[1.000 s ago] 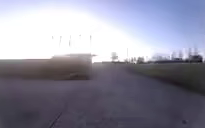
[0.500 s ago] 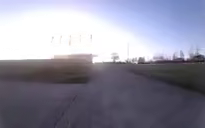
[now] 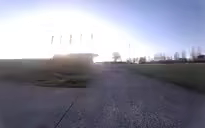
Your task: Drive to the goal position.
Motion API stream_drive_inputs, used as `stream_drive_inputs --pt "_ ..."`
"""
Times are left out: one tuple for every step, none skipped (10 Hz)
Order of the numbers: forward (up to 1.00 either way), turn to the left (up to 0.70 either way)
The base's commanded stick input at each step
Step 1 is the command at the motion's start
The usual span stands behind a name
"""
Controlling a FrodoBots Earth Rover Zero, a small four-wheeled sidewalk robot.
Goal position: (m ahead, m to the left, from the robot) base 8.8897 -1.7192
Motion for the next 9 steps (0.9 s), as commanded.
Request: stream_drive_inputs --pt "0.85 0.0" --pt "0.7 0.0" --pt "0.7 0.0" --pt "0.64 0.0" --pt "0.55 0.0" --pt "0.5 -0.09" --pt "0.5 -0.31" --pt "0.5 -0.5" --pt "0.5 -0.5"
